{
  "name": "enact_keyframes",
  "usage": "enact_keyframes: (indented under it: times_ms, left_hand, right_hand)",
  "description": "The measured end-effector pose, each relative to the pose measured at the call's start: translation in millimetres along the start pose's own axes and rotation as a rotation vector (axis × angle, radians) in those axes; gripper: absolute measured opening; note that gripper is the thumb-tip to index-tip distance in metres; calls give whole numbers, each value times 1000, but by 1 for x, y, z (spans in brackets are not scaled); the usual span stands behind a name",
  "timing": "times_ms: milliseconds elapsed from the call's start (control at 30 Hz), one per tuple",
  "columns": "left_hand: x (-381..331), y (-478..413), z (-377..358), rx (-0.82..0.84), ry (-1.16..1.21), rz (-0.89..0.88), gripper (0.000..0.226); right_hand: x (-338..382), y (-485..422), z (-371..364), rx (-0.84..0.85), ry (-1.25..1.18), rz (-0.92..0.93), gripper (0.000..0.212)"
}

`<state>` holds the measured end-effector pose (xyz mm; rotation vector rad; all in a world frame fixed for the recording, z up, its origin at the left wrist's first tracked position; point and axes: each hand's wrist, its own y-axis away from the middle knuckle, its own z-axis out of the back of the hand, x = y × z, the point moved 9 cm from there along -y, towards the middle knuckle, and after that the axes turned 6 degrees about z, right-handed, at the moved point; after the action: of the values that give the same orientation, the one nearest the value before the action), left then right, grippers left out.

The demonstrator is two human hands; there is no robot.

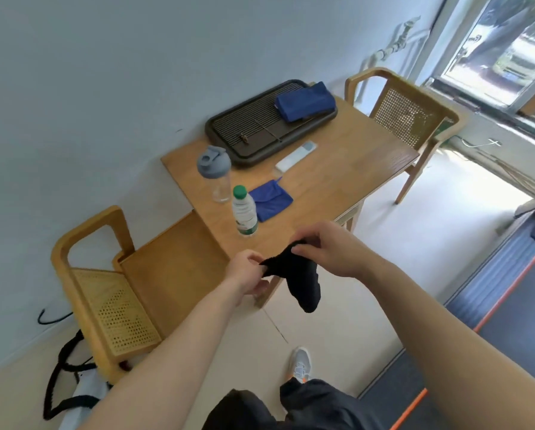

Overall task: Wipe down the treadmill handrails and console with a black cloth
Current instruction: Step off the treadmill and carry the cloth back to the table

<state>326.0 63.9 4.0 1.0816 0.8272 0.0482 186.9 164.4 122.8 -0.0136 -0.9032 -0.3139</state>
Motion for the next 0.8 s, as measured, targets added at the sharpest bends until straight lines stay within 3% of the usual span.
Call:
enact_keyframes:
  times_ms: [200,433,600,700,800]
  left_hand:
    - [-86,-30,-49,111,259,-46,14]
    - [-219,-70,-88,50,123,-264,15]
    - [-313,-63,-80,-115,50,-566,19]
    - [-330,-62,-84,-203,-71,-673,20]
    - [-307,-87,-104,-218,-183,-610,19]
  right_hand:
    - [-106,-4,91,-166,-49,-216,16]
    - [-161,-53,183,-378,27,-309,13]
    - [-162,-98,253,-548,37,-210,11]
    - [-180,-107,260,-553,-25,-217,7]
    - [-217,-103,239,-483,-35,-278,8]
